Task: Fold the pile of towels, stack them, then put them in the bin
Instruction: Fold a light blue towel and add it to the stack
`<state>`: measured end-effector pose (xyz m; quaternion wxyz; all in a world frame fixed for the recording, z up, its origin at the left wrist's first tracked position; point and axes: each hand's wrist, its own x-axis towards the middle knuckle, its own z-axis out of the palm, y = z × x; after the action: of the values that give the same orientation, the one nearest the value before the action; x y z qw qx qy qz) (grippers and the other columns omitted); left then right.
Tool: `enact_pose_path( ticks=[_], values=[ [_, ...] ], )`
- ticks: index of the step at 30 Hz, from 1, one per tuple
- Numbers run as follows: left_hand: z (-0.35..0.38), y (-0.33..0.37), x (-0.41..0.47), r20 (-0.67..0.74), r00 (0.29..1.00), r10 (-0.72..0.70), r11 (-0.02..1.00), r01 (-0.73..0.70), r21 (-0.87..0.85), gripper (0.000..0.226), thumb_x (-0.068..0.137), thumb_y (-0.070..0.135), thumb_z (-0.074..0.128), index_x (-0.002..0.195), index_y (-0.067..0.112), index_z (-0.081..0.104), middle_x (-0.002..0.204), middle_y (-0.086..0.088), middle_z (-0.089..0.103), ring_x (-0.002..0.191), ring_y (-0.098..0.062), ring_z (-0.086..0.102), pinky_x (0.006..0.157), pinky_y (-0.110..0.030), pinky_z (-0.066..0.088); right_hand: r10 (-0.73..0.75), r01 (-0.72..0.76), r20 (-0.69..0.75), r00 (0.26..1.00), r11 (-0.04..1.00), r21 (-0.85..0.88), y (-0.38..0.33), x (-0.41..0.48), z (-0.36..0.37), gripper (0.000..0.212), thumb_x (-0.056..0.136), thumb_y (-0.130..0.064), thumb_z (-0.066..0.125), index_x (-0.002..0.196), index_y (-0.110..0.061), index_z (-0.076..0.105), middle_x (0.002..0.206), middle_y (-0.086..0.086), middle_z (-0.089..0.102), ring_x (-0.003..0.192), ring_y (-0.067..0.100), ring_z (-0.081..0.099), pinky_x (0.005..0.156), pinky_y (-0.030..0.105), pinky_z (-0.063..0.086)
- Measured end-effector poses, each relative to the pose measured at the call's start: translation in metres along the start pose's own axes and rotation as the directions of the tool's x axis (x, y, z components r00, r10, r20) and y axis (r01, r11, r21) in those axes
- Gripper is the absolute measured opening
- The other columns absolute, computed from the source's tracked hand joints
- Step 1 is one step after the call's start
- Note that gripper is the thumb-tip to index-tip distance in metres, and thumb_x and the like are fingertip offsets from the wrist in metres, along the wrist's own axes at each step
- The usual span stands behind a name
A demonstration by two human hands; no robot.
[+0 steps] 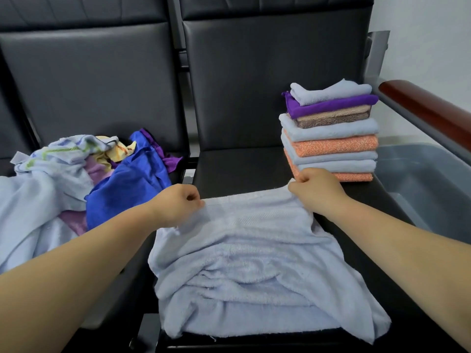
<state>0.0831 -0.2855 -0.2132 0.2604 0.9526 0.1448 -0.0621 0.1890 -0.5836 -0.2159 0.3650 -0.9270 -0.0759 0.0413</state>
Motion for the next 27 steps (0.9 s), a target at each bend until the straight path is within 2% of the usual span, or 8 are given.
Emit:
enact_pose_path(
  ticks=[4, 9, 15, 17, 20, 22, 24, 27],
  values=[
    [0.009, -0.006, 0.009, -0.059, 0.998, -0.010, 1.000, 0.011, 0.026, 0.024, 0.099, 0.030, 0.060, 0.089, 0.008, 0.063, 0.070, 0.000, 0.062, 0.059, -0.017, 0.056, 0.058, -0.031, 0.047, -0.069, 0.070, 0.010, 0.998, 0.992, -0.108, 0.005, 0.006, 0.010, 0.016, 0.089, -0.018, 0.066, 0.082, -0.005, 0.062, 0.080, 0.005, 0.064, 0.075, 0.023, 0.058, 0.067, 0.036, 0.047],
    [0.018, -0.010, 0.021, -0.081, 0.995, 0.055, 0.991, -0.045, 0.125, 0.023, 0.099, 0.034, 0.061, 0.083, 0.019, 0.062, 0.080, 0.005, 0.062, 0.074, -0.014, 0.058, 0.065, -0.029, 0.044, -0.072, 0.069, -0.009, 0.997, 0.982, -0.176, 0.010, 0.014, 0.016, 0.016, 0.092, -0.020, 0.065, 0.089, -0.004, 0.062, 0.089, 0.011, 0.067, 0.086, 0.029, 0.063, 0.074, 0.041, 0.052],
    [0.021, -0.014, 0.026, -0.070, 0.996, 0.060, 0.988, -0.050, 0.145, 0.023, 0.100, 0.036, 0.060, 0.083, 0.020, 0.059, 0.082, 0.004, 0.062, 0.077, -0.017, 0.058, 0.064, -0.030, 0.043, -0.065, 0.068, 0.018, 0.998, 0.971, -0.231, 0.016, 0.023, 0.021, 0.012, 0.094, -0.020, 0.062, 0.085, -0.014, 0.058, 0.087, 0.002, 0.065, 0.080, 0.020, 0.058, 0.062, 0.030, 0.042],
    [0.020, -0.013, 0.026, -0.069, 0.996, 0.058, 0.987, -0.047, 0.156, 0.020, 0.100, 0.036, 0.059, 0.088, 0.020, 0.058, 0.085, 0.003, 0.063, 0.078, -0.016, 0.059, 0.066, -0.031, 0.046, -0.060, 0.068, 0.040, 0.997, 0.964, -0.259, 0.015, 0.023, 0.022, 0.009, 0.095, -0.022, 0.061, 0.095, -0.014, 0.059, 0.094, 0.001, 0.065, 0.082, 0.018, 0.057, 0.065, 0.032, 0.044],
    [0.017, -0.012, 0.025, -0.027, 0.999, 0.035, 0.982, -0.030, 0.185, 0.016, 0.099, 0.038, 0.058, 0.097, 0.023, 0.055, 0.095, 0.003, 0.061, 0.083, -0.015, 0.059, 0.074, -0.033, 0.050, -0.056, 0.087, 0.107, 0.993, 0.945, -0.315, 0.011, 0.021, 0.021, 0.024, 0.095, -0.029, 0.061, 0.117, -0.019, 0.059, 0.109, -0.005, 0.065, 0.092, 0.013, 0.057, 0.074, 0.033, 0.049],
    [0.013, -0.010, 0.024, 0.039, 0.999, 0.027, 0.974, -0.035, 0.223, 0.017, 0.099, 0.041, 0.057, 0.095, 0.024, 0.053, 0.102, 0.003, 0.053, 0.084, -0.017, 0.058, 0.074, -0.032, 0.047, -0.048, 0.098, 0.145, 0.988, 0.927, -0.361, 0.007, 0.019, 0.020, 0.020, 0.093, -0.030, 0.061, 0.110, -0.020, 0.061, 0.104, -0.004, 0.065, 0.089, 0.014, 0.059, 0.073, 0.033, 0.052],
    [0.008, -0.008, 0.021, 0.073, 0.996, 0.042, 0.965, -0.059, 0.257, 0.019, 0.099, 0.039, 0.057, 0.091, 0.023, 0.052, 0.102, 0.002, 0.049, 0.079, -0.017, 0.056, 0.068, -0.029, 0.043, -0.028, 0.090, 0.157, 0.987, 0.912, -0.400, 0.002, 0.014, 0.018, 0.015, 0.091, -0.029, 0.062, 0.099, -0.016, 0.061, 0.097, 0.001, 0.062, 0.085, 0.018, 0.059, 0.070, 0.034, 0.050],
    [0.002, -0.003, 0.014, 0.075, 0.993, 0.088, 0.970, -0.102, 0.220, 0.019, 0.099, 0.030, 0.056, 0.091, 0.014, 0.049, 0.089, -0.002, 0.056, 0.068, -0.019, 0.049, 0.057, -0.028, 0.041, -0.023, 0.081, 0.156, 0.988, 0.923, -0.376, 0.001, 0.006, 0.013, 0.014, 0.089, -0.023, 0.061, 0.084, -0.013, 0.055, 0.088, 0.001, 0.056, 0.074, 0.019, 0.052, 0.061, 0.033, 0.040]
  ],
)
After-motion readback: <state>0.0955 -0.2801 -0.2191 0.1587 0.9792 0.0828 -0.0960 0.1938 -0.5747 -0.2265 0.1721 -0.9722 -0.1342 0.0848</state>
